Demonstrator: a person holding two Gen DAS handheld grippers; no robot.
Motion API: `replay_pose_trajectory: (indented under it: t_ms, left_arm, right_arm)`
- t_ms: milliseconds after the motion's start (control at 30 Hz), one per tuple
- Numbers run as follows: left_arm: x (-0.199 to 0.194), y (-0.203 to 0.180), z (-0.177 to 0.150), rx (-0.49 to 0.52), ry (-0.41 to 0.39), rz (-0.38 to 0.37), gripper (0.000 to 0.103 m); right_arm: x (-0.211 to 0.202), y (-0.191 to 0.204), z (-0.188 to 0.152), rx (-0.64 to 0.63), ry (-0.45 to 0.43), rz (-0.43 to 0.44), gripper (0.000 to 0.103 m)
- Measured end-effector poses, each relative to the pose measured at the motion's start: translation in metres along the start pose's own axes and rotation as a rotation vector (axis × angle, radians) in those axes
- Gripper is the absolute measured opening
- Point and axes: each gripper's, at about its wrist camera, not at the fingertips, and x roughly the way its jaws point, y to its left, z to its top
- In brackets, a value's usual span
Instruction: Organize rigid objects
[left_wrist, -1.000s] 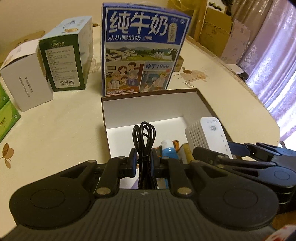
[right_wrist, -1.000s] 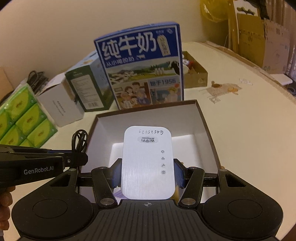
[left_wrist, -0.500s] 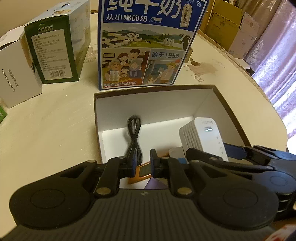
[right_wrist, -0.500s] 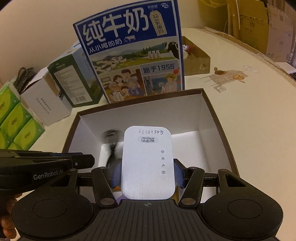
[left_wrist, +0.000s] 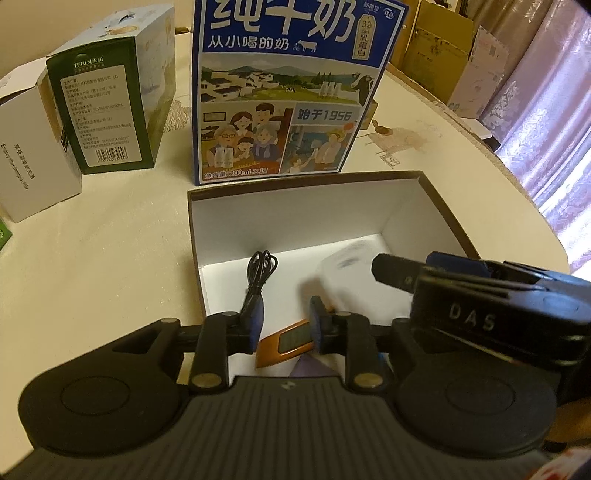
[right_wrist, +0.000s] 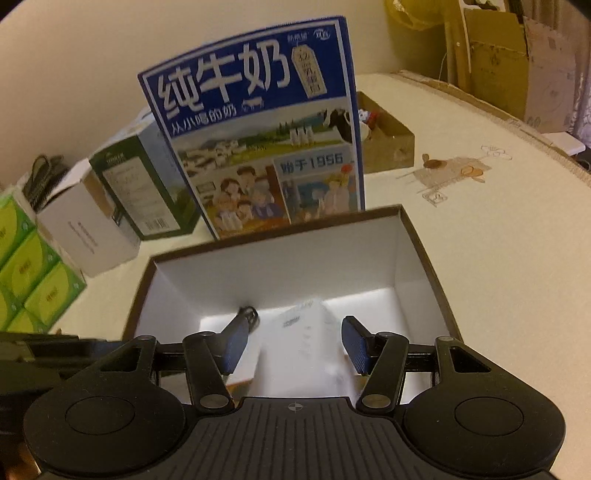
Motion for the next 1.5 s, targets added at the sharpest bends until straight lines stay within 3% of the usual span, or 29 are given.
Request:
replay_pose_trajectory:
  t_ms: [567, 1067, 1167, 1333, 1500]
  left_arm:
    - [-0.01, 0.0, -0.001, 0.004, -0.025, -0.002, 0.027]
    - [-0.046, 0.001, -0.019, -0.006, -0.048, -0.03, 0.035]
    - [-0.059, 0.002, -0.022, -0.015, -0.068, -0.022, 0.038]
    - [-0.087, 0.002, -0.028, -0.017, -0.107, -0.006, 0.042]
    - [-0.12, 0.008, -0.04, -0.044, -0.136, -0.004, 0.045]
  right_arm:
    - [-0.009, -0.006, -0.003, 0.014, 0.014, -0.007, 0.054]
    - [-0.051, -0.01, -0.021, 0.107, 0.006, 0.008, 0.054]
    - [-0.063, -0.01, -0.026, 0.137, 0.005, 0.02, 0.059]
    - [-0.087, 0.003, -0.036, 0.114, -0.008, 0.017, 0.075]
    - [-0.111, 0.019, -0.047, 0.099, -0.022, 0.015, 0.077]
